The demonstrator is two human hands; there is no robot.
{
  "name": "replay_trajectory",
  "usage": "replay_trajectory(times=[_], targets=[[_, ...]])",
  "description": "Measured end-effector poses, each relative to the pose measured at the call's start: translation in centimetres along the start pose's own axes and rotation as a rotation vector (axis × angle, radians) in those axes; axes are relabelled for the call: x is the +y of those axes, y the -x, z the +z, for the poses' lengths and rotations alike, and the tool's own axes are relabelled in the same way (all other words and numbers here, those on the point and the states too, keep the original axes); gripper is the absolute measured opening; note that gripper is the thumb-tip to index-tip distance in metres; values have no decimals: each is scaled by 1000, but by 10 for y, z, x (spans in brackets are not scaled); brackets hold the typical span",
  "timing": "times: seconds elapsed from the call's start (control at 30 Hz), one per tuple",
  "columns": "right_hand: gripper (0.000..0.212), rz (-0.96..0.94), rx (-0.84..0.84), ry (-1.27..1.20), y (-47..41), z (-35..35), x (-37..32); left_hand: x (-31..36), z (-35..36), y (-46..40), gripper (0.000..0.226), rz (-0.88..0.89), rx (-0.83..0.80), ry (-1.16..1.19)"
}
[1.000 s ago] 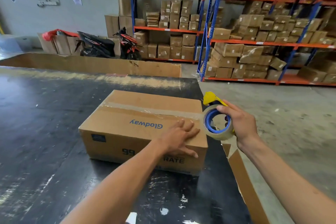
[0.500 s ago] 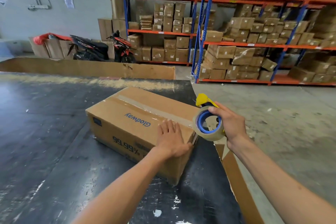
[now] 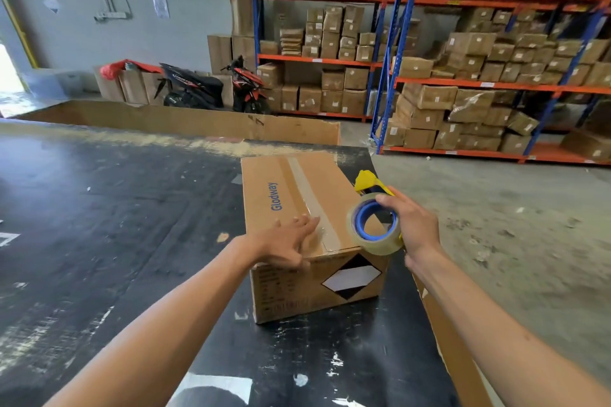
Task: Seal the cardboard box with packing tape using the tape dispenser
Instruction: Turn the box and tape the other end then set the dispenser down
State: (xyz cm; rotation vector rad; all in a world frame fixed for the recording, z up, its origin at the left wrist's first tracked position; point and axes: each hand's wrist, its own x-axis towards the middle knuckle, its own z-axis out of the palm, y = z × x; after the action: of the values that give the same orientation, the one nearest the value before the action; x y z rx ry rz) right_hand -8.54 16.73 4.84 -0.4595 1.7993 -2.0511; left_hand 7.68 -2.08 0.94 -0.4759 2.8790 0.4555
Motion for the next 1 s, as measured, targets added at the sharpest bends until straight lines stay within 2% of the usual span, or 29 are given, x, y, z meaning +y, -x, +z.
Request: replay_trajectory(times=[0.07, 0.17, 0.27, 0.57, 0.67, 0.77, 1.0], targets=[[44, -8, -13, 3, 1, 7, -1, 23, 19, -11, 111, -130, 147, 22], [43, -26, -27, 27, 2, 15, 1, 34, 44, -24, 95, -143, 216, -198], [42, -26, -25, 21, 2, 16, 3, 19, 38, -24, 85, -75, 202, -263], [43, -6, -39, 28, 11, 19, 7, -39, 26, -8, 80, 79, 155, -212], [39, -25, -49, 49, 14, 22, 4, -40, 26, -7, 79, 77, 167, -209], [22, -49, -78, 88, 20, 27, -1, -36, 27, -4, 80, 56, 176, -202], [24, -93, -131, 128, 33, 31, 0, -31, 27, 1, 80, 40, 203, -182]])
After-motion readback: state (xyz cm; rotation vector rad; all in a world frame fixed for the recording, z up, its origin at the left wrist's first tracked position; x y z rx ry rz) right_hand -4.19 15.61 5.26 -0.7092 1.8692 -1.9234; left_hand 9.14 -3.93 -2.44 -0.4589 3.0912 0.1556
